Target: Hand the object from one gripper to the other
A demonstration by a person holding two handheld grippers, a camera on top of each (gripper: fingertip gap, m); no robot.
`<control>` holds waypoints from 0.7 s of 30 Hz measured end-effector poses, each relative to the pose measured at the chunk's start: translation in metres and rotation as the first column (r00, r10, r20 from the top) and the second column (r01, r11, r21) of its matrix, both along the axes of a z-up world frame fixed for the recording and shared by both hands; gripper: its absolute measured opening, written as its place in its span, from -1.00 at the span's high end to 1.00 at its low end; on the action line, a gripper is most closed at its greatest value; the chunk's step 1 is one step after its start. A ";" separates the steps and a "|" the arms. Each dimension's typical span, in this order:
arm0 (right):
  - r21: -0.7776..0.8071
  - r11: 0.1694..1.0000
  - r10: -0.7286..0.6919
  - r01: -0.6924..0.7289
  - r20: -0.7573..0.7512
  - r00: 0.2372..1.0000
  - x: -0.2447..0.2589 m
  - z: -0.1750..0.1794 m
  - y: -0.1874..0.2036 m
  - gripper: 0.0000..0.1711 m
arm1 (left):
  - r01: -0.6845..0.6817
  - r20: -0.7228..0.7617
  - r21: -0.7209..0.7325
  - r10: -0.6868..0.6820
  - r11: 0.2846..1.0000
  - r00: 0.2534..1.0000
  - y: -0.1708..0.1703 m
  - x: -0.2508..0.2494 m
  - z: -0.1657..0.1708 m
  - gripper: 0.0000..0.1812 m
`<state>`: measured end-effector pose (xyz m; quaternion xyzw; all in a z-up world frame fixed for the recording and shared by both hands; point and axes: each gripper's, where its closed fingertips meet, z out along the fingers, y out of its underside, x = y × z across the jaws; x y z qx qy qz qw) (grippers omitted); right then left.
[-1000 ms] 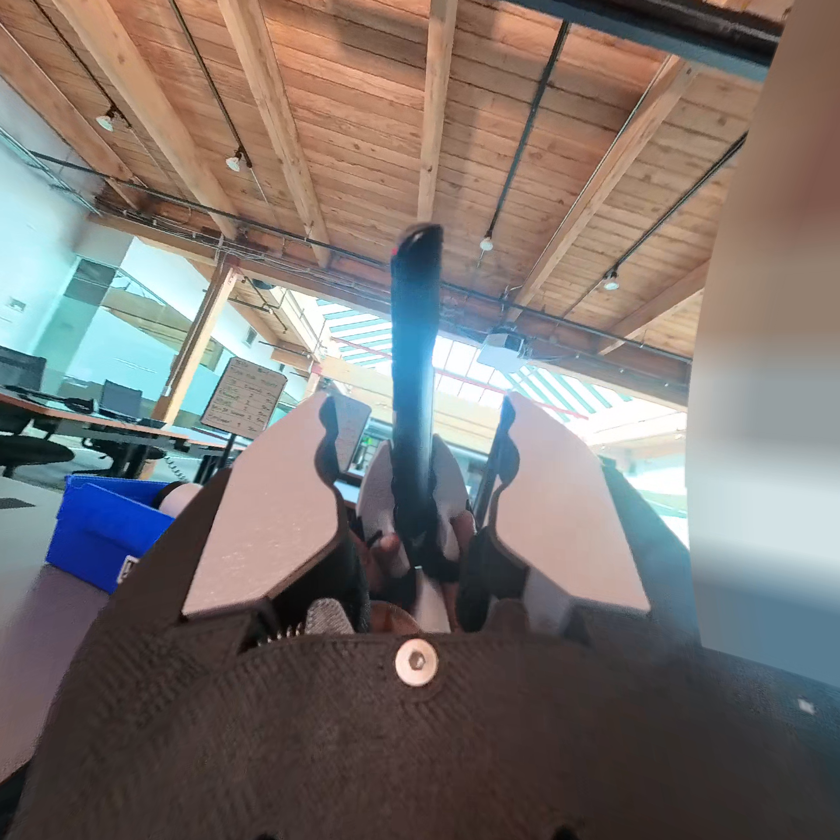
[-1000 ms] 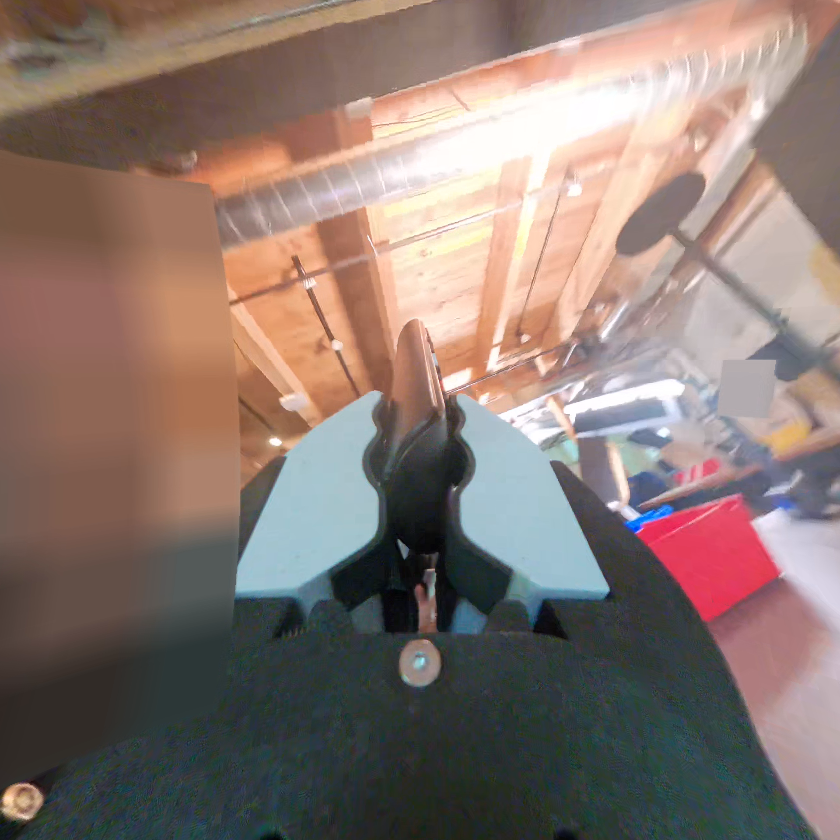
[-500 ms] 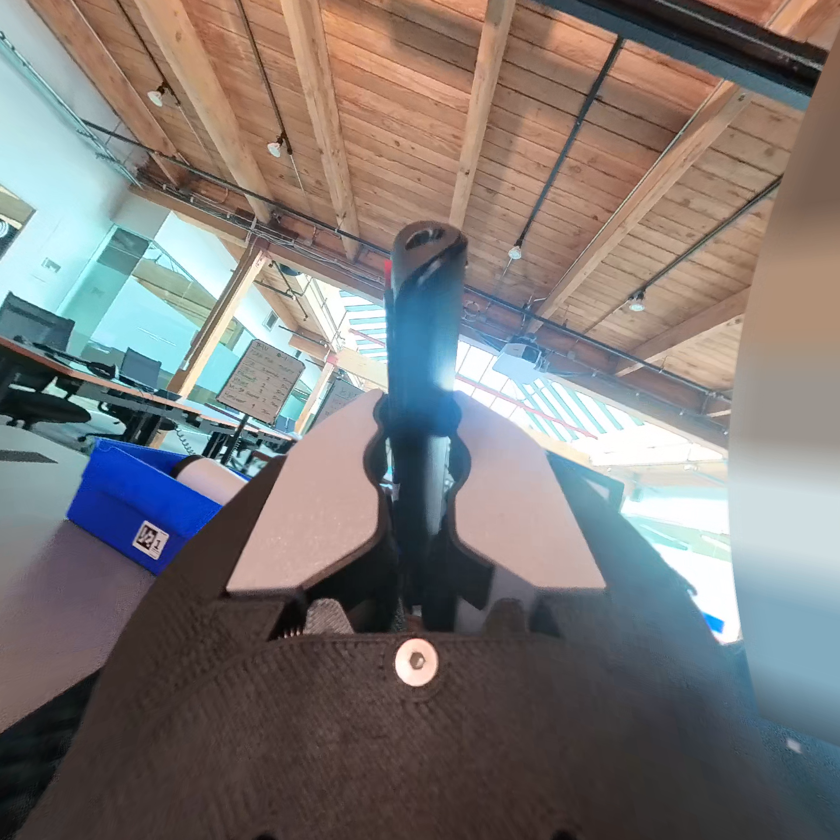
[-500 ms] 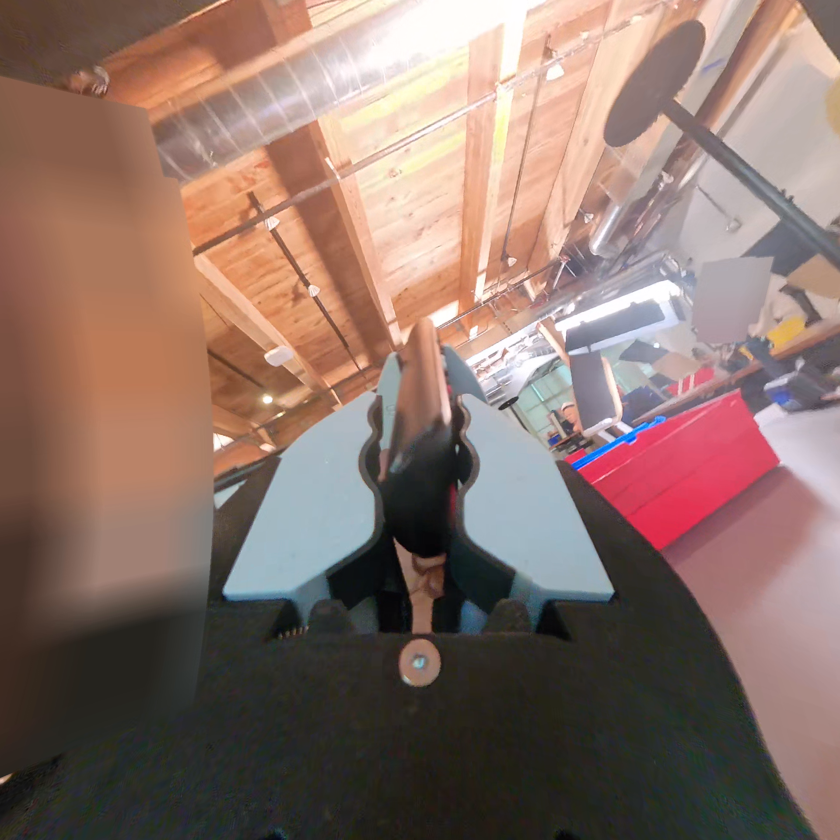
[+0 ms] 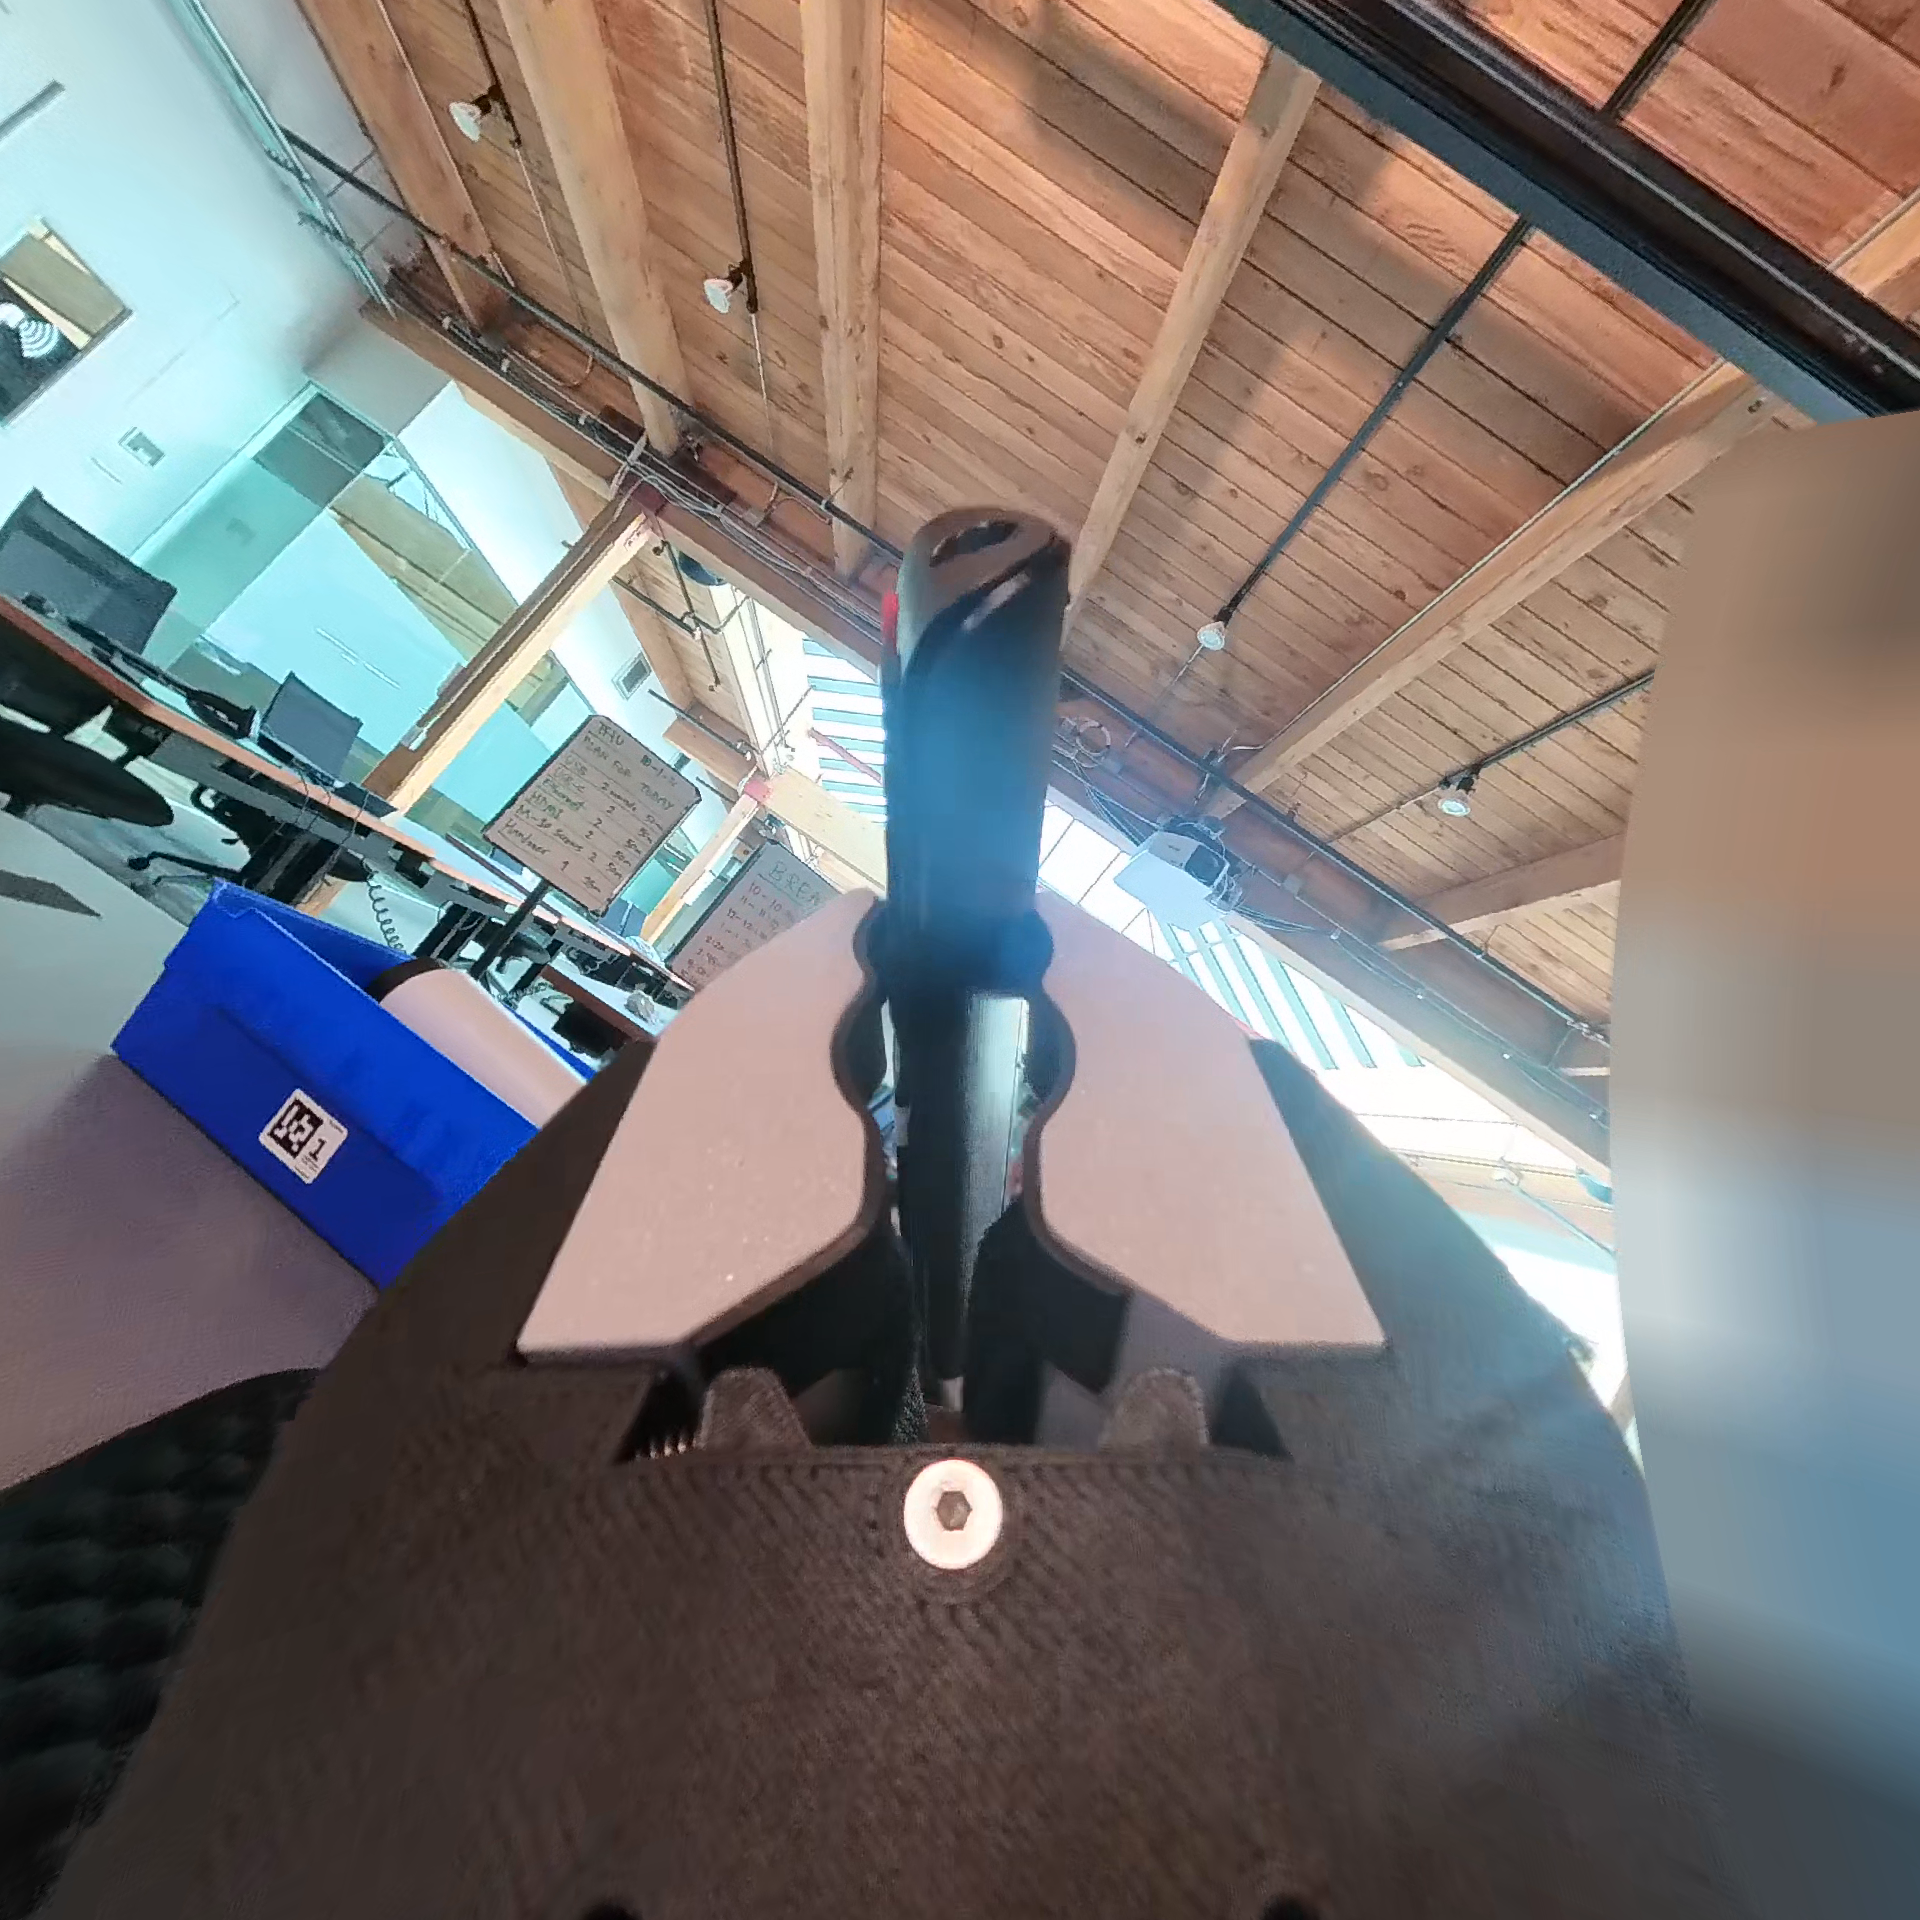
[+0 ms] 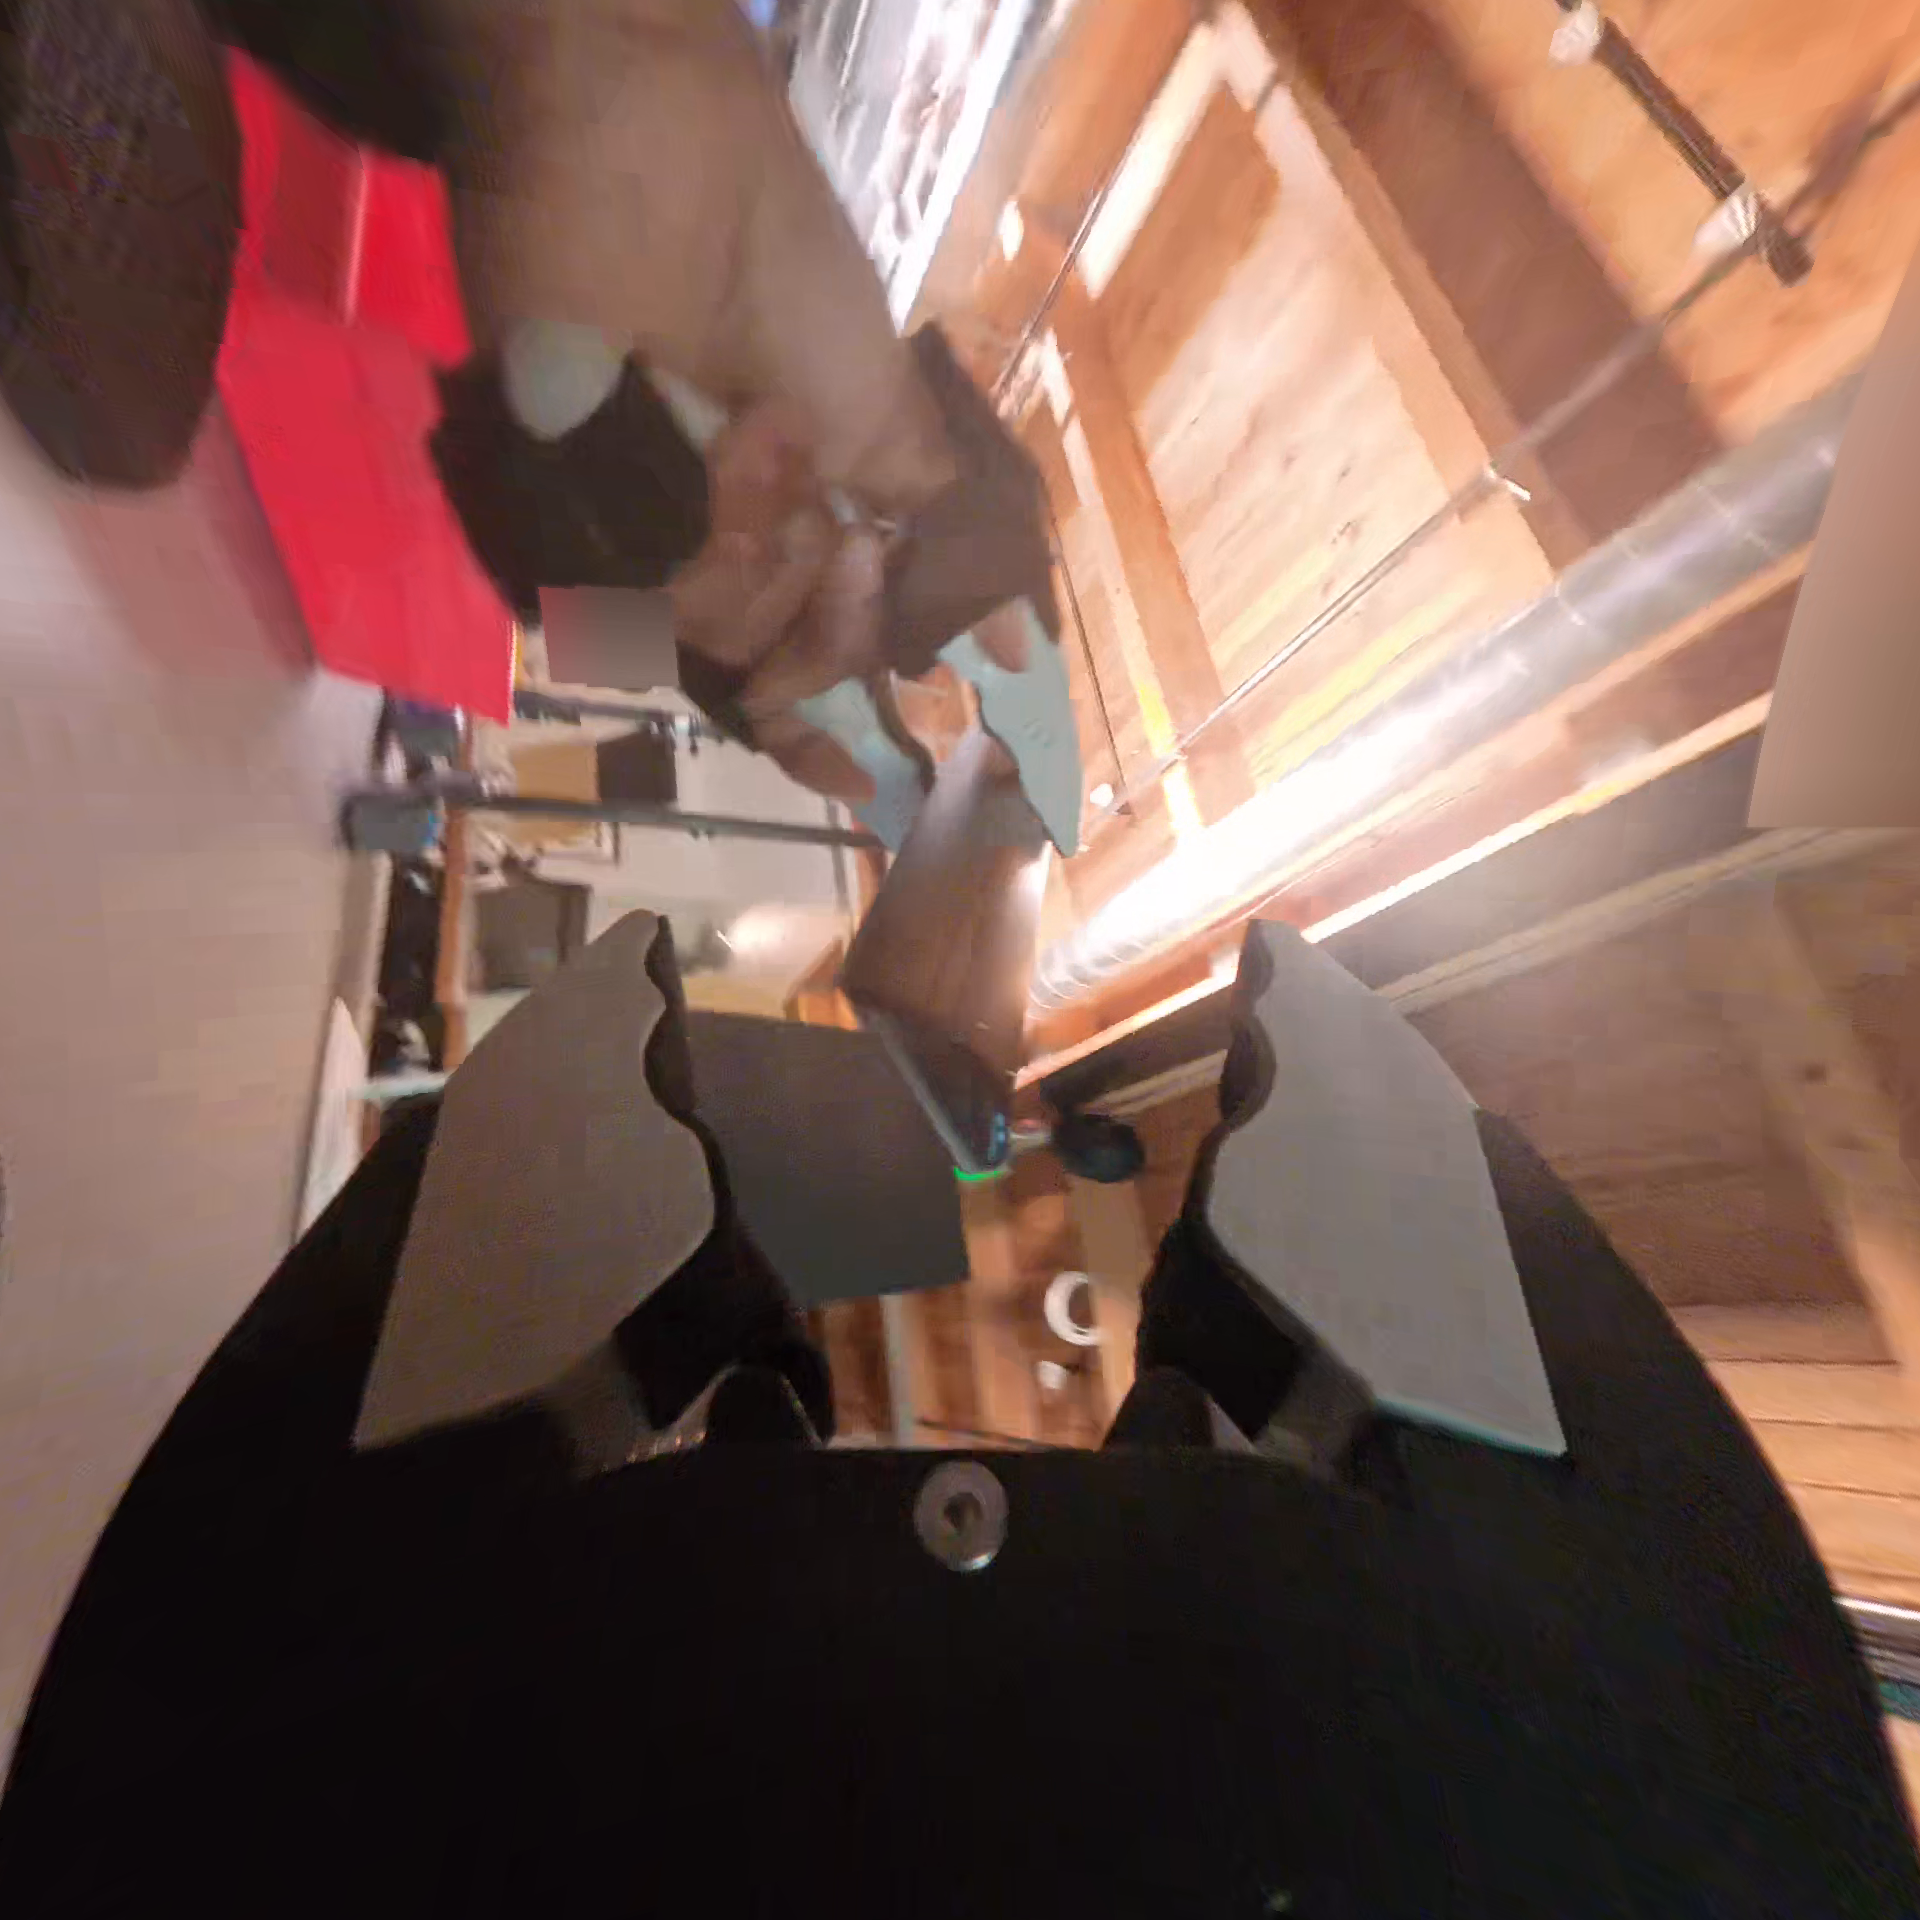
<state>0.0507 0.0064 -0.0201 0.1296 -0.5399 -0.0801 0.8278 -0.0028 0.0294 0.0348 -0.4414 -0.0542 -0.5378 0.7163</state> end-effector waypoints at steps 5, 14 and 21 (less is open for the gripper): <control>0.067 0.989 -0.126 0.132 -0.079 0.989 -0.007 -0.001 0.013 0.01 | 0.044 0.012 -0.041 -0.044 0.998 0.999 0.005 0.012 -0.008 0.76; 0.049 0.989 -0.129 0.140 -0.175 0.976 0.004 0.012 0.010 0.69 | 0.123 0.011 0.000 -0.123 0.992 0.992 -0.001 0.030 -0.004 0.66; -0.595 0.708 0.236 -0.379 -0.306 0.922 0.038 0.060 0.012 0.71 | 0.088 -0.013 0.214 -0.087 0.973 0.996 -0.026 0.025 0.020 0.42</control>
